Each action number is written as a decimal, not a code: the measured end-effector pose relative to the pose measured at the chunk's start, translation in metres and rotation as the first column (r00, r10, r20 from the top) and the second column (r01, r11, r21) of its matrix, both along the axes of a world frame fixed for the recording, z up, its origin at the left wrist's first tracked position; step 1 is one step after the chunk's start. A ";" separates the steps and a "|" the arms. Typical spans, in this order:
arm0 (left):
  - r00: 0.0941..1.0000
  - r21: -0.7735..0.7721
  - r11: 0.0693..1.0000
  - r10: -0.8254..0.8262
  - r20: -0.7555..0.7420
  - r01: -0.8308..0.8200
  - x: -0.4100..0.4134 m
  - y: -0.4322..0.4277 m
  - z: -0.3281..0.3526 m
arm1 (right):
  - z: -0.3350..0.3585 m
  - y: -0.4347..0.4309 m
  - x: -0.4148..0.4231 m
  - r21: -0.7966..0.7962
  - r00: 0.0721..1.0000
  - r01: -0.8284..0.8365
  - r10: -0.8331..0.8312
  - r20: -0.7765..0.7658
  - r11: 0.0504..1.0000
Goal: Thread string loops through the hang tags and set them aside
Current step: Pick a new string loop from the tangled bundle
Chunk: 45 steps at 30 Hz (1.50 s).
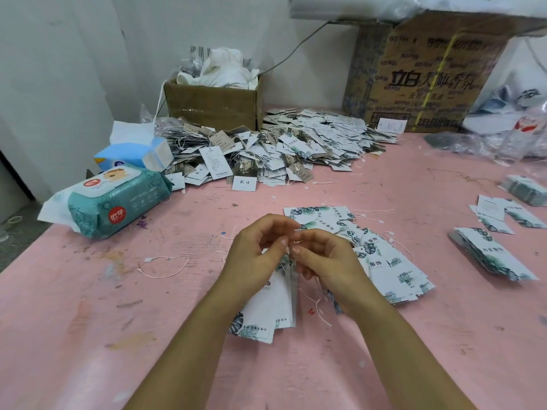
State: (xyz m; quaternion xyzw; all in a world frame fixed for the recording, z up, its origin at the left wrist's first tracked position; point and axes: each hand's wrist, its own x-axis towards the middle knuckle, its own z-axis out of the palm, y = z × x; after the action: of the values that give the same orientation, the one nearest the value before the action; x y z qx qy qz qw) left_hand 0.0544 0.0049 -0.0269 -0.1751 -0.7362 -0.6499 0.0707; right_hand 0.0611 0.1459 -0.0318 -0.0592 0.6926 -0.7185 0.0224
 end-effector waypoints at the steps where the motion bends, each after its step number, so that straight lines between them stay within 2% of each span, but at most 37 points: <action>1: 1.000 -0.004 1.000 0.002 -0.006 -0.002 0.000 0.000 0.000 | 0.000 0.000 0.000 0.008 1.000 0.017 -0.017 -0.002 1.000; 5: 0.997 -0.081 0.995 0.053 -0.048 -0.056 -0.001 -0.001 -0.002 | 0.001 0.002 0.001 0.019 0.997 0.072 -0.072 -0.033 0.997; 11: 0.979 -0.267 0.946 0.156 -0.128 -0.185 -0.004 -0.006 -0.005 | 0.006 0.007 -0.001 -0.091 0.989 0.106 -0.114 -0.090 0.990; 17: 0.984 -0.487 0.859 0.090 -0.157 -0.156 -0.003 -0.004 -0.008 | 0.004 0.006 0.001 -0.112 0.986 -0.051 0.033 -0.162 0.992; 22: 0.988 -0.514 0.848 0.074 -0.132 -0.132 -0.003 -0.002 -0.005 | 0.003 0.005 0.002 -0.151 0.978 -0.120 0.090 -0.189 0.981; 25: 0.988 -0.499 0.853 0.107 -0.114 -0.151 -0.003 -0.004 -0.003 | 0.006 0.007 0.000 -0.291 0.986 -0.077 0.030 -0.162 0.954; 30: 0.984 -0.474 0.862 0.155 -0.093 -0.180 -0.004 -0.005 -0.002 | 0.012 0.014 -0.005 -0.581 0.990 0.095 -0.136 -0.027 0.808; 33: 0.978 -0.522 0.827 0.174 -0.117 -0.210 -0.005 -0.005 -0.004 | 0.012 0.017 -0.007 -0.670 0.985 0.144 -0.170 0.028 0.728; 41: 0.963 -0.642 0.718 0.205 -0.173 -0.268 -0.008 -0.006 -0.011 | 0.013 0.017 -0.006 -0.754 0.982 0.152 -0.185 0.041 0.639; 43: 0.956 -0.641 0.709 0.212 -0.204 -0.295 -0.007 -0.007 -0.011 | 0.012 0.017 -0.006 -0.750 0.983 0.148 -0.180 0.039 0.645; 45: 0.949 -0.607 0.731 0.222 -0.222 -0.313 -0.007 -0.007 -0.009 | 0.012 0.020 -0.007 -0.677 0.977 0.195 -0.204 0.067 0.710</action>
State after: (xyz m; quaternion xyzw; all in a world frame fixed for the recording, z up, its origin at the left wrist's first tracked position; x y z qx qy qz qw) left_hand 0.0477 -0.0022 -0.0364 -0.1242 -0.9228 -0.3326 0.1497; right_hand 0.0541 0.1657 -0.0201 0.0074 0.3843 -0.9195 -0.0827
